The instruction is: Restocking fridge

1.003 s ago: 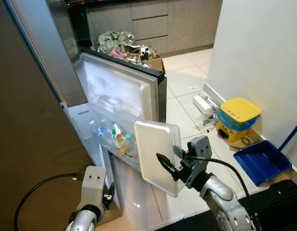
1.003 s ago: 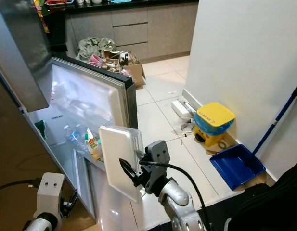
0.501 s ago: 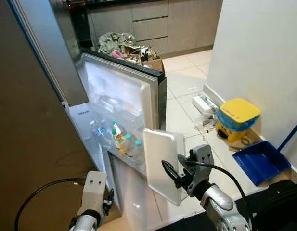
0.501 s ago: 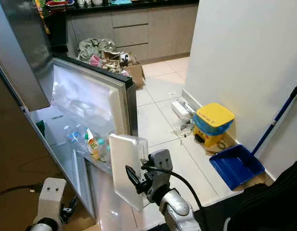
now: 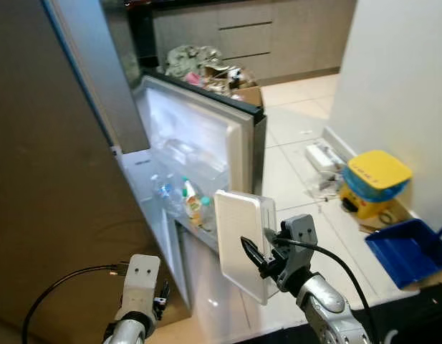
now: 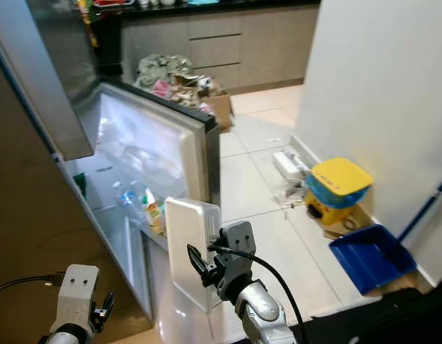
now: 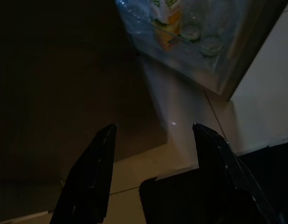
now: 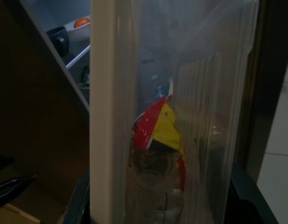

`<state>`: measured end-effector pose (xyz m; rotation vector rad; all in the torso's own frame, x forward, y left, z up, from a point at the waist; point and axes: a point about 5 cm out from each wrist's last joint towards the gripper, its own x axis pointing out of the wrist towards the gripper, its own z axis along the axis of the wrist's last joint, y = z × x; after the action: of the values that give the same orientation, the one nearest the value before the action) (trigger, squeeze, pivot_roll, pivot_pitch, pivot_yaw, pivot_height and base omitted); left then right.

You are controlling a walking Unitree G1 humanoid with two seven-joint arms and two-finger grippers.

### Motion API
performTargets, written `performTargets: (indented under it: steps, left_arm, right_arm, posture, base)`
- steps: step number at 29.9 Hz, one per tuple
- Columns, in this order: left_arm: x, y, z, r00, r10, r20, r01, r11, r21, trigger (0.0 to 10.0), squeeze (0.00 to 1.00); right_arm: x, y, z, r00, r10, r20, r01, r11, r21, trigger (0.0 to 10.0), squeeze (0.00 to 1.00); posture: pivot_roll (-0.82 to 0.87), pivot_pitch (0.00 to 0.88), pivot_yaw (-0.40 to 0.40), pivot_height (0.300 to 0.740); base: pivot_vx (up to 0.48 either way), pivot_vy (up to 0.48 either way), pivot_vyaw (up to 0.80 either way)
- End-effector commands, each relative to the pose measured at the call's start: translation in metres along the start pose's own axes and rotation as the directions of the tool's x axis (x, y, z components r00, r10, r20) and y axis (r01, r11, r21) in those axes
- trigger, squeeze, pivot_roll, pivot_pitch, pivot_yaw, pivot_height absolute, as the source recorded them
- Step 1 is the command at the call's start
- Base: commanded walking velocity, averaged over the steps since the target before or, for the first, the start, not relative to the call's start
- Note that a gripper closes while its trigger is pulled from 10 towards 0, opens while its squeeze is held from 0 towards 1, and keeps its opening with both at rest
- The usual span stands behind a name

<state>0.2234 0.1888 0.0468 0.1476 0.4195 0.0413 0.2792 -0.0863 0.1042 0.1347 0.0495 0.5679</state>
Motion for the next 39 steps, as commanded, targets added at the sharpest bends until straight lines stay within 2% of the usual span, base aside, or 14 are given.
performTargets:
  steps: [1,39]
  left_arm:
    - [-0.0007,-0.0002,-0.0068,1.000,0.010,-0.024,-0.010,1.000,-0.003,10.0,0.00]
    - [0.0040,-0.0047,-0.0048,1.000,-0.014,-0.027,0.013,1.000,-0.009,10.0,0.00]
  right_arm:
    - [0.0012,0.0030,0.0057,1.000,0.005,0.029,-0.005,1.000,0.000,10.0,0.00]
    - [-0.0013,0.0007,0.0024,1.000,-0.014,0.016,0.014,1.000,-0.003,10.0,0.00]
  posture:
    - [-0.06,0.121,0.045,0.736]
    - [-0.07,0.118,0.052,0.736]
  base:
    - [0.000,0.000,0.80]
    - [0.000,0.000,0.80]
